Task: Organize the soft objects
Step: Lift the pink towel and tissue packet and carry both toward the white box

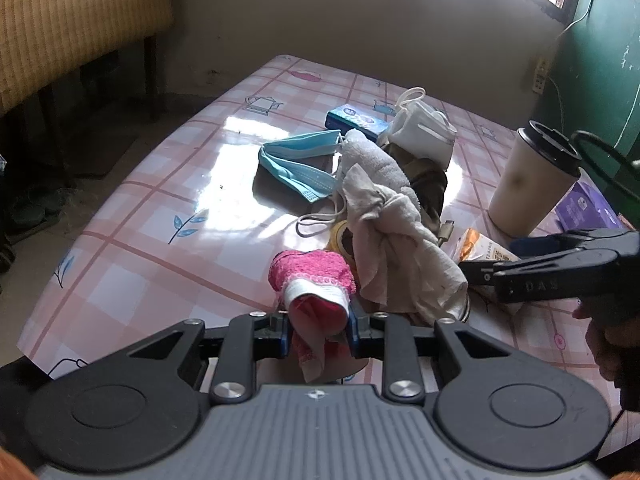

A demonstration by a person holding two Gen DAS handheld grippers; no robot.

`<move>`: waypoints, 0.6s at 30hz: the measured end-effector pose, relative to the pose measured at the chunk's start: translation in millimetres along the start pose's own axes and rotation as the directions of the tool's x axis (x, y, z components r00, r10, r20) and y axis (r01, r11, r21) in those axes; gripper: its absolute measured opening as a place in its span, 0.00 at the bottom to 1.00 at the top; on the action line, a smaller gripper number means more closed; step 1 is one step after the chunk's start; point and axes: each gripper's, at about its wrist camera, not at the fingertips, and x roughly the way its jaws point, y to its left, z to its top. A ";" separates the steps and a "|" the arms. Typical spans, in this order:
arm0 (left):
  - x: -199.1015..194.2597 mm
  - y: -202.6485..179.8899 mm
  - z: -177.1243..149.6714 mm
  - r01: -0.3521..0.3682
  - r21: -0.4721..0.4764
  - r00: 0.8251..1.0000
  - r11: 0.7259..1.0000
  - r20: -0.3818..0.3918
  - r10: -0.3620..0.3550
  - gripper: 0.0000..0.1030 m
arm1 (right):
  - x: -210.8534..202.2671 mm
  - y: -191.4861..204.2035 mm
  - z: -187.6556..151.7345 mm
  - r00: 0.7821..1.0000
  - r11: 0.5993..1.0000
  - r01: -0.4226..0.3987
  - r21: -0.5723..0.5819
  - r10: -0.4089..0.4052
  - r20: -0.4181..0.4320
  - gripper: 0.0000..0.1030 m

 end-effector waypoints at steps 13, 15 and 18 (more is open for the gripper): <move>-0.4 -10.9 15.3 0.002 0.010 1.000 1.000 0.020 -0.002 0.27 | -32.9 10.4 -15.3 0.995 0.995 0.043 0.092 -0.050 0.085 0.60; -2.4 -13.1 23.0 0.008 0.001 0.999 1.000 0.032 -0.008 0.27 | -45.7 13.2 -5.6 0.991 0.993 0.046 0.112 -0.060 0.122 0.60; -6.7 -18.7 38.1 0.015 0.007 0.998 1.000 0.060 -0.016 0.27 | -64.8 19.0 8.6 0.981 0.989 0.069 0.131 -0.091 0.170 0.59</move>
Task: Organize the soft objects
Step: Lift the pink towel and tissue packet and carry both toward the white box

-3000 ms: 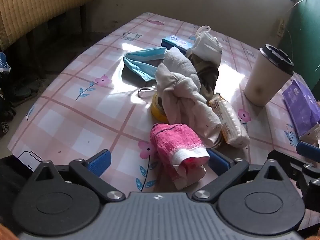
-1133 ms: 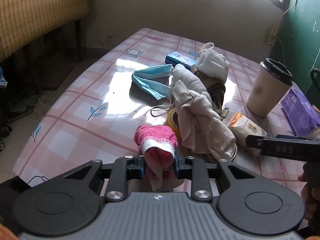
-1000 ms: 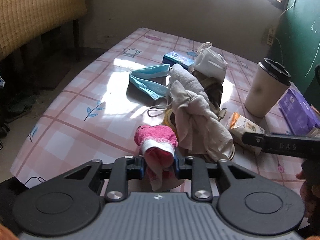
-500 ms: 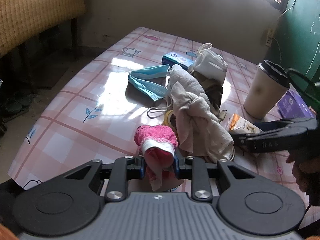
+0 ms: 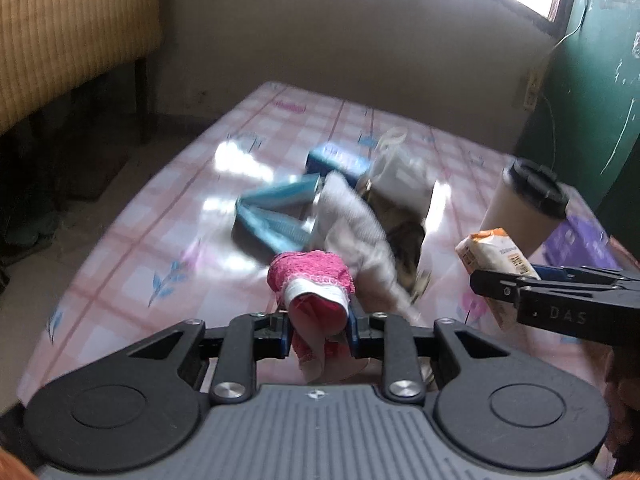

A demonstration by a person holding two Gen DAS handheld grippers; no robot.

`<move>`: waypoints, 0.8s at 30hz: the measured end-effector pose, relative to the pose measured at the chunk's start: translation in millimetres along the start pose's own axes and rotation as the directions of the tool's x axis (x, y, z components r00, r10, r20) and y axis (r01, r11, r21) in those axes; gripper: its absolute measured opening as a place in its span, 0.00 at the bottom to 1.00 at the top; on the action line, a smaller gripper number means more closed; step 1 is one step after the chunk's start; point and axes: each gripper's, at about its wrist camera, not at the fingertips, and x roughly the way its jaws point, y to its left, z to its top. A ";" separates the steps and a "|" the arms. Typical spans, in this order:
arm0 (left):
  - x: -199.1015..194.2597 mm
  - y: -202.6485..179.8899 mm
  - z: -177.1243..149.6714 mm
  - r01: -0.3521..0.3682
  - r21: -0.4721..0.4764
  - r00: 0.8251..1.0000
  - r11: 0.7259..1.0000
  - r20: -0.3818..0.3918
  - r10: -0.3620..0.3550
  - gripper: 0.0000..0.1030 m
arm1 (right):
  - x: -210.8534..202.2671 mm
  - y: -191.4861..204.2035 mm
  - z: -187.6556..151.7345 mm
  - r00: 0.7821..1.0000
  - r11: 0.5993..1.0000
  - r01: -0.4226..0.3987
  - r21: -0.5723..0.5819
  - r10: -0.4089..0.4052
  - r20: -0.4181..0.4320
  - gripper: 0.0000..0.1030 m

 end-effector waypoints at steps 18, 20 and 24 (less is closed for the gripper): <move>8.6 -35.0 79.2 -0.019 0.076 0.999 0.997 0.044 0.016 0.27 | -38.0 -8.3 64.2 0.986 0.980 0.142 0.136 -0.152 0.065 0.60; 9.3 -40.8 81.5 -0.011 0.080 0.999 0.997 0.045 0.007 0.27 | -41.6 -15.0 65.7 0.985 0.977 0.150 0.152 -0.161 0.058 0.60; 12.6 -52.1 83.6 0.005 0.093 0.999 0.996 0.042 -0.009 0.27 | -48.9 -28.6 65.8 0.982 0.970 0.170 0.176 -0.183 0.057 0.60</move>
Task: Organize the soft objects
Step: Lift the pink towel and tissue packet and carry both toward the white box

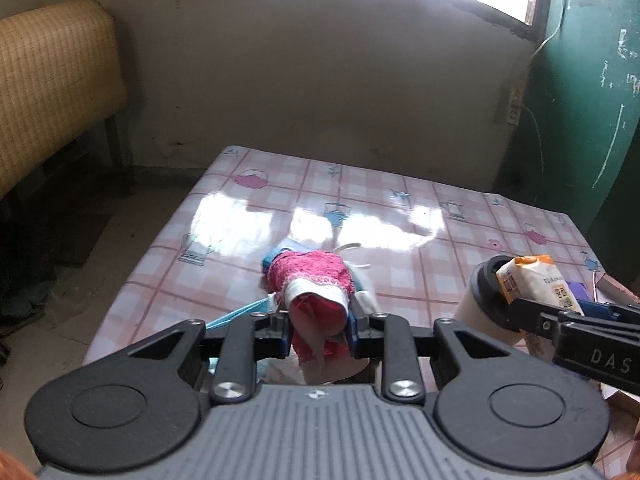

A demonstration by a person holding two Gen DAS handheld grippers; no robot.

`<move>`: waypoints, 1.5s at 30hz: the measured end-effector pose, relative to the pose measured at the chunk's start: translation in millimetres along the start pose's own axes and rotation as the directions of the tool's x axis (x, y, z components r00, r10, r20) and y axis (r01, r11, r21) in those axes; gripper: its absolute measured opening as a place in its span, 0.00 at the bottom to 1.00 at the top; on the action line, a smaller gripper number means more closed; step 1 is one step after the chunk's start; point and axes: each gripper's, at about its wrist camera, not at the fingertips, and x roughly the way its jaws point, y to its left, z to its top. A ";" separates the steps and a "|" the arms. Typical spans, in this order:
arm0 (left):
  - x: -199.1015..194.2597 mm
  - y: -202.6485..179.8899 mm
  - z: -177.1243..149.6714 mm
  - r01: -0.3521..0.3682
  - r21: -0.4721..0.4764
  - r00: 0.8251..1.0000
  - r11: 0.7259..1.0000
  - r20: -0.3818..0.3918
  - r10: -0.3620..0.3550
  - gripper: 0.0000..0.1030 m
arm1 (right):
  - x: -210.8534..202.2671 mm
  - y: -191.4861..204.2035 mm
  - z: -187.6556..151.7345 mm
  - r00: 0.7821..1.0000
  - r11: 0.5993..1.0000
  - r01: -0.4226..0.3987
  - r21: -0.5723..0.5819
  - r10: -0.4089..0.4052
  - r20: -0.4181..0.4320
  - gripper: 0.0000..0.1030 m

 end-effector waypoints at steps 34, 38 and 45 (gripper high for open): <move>23.5 -121.4 6.8 0.174 0.171 0.985 0.970 -0.036 -0.171 0.26 | -21.2 -132.7 -4.3 0.982 0.968 0.184 0.172 -0.189 0.011 0.60; 27.4 -144.1 3.8 0.202 0.202 0.979 0.958 -0.049 -0.197 0.26 | -24.6 -160.8 -10.4 0.975 0.954 0.219 0.204 -0.224 0.000 0.60; 34.2 -191.5 -4.9 0.269 0.257 0.963 0.928 -0.081 -0.257 0.26 | -32.5 -214.2 -22.6 0.957 0.922 0.285 0.261 -0.290 -0.021 0.60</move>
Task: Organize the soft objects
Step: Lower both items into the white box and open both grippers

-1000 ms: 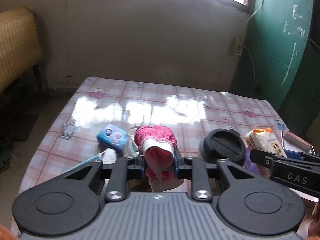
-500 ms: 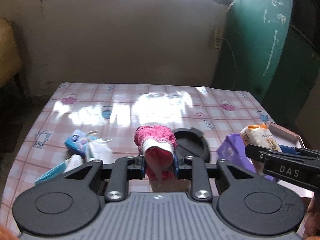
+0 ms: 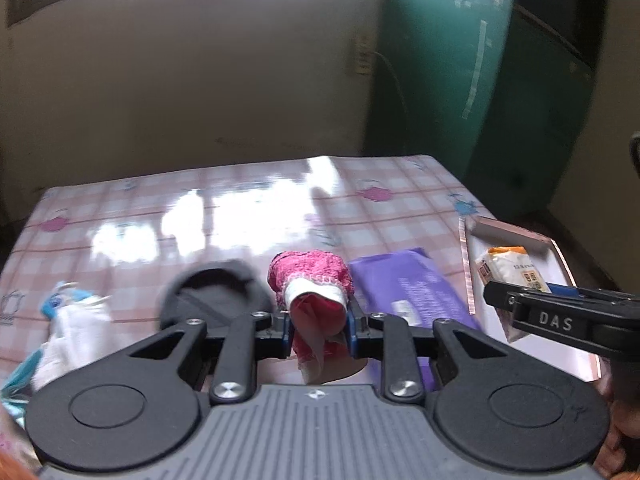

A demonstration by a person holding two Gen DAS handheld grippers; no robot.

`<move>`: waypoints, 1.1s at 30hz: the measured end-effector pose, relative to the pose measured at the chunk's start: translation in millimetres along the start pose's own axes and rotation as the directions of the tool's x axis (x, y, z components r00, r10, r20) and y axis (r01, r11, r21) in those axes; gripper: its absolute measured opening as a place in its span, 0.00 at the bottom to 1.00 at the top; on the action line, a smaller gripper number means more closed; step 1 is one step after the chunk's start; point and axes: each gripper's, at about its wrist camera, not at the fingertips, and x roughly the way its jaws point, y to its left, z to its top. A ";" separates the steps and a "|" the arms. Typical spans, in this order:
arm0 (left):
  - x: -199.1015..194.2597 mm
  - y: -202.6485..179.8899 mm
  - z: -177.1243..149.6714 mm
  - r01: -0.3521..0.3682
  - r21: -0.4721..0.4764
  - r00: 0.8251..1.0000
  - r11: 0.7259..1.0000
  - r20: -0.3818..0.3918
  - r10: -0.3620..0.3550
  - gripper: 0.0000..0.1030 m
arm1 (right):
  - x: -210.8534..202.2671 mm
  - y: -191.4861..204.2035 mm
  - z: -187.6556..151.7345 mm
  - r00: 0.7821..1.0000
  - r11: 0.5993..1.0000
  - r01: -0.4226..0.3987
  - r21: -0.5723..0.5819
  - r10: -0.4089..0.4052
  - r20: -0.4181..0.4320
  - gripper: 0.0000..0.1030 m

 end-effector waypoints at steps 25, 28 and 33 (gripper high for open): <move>102.2 -162.2 -14.0 0.314 0.186 0.949 0.931 -0.098 -0.300 0.45 | 59.2 -175.3 11.8 0.994 0.988 0.106 0.112 -0.102 -0.039 0.81; 105.7 -168.9 -16.4 0.321 0.195 0.947 0.927 -0.088 -0.310 0.68 | 54.5 -186.4 6.5 0.982 0.974 0.177 0.143 -0.185 0.039 0.81; 112.7 -170.8 -25.1 0.301 0.185 0.954 0.935 -0.053 -0.296 0.89 | 59.6 -197.5 -8.4 0.923 0.921 0.336 0.196 -0.363 0.130 0.81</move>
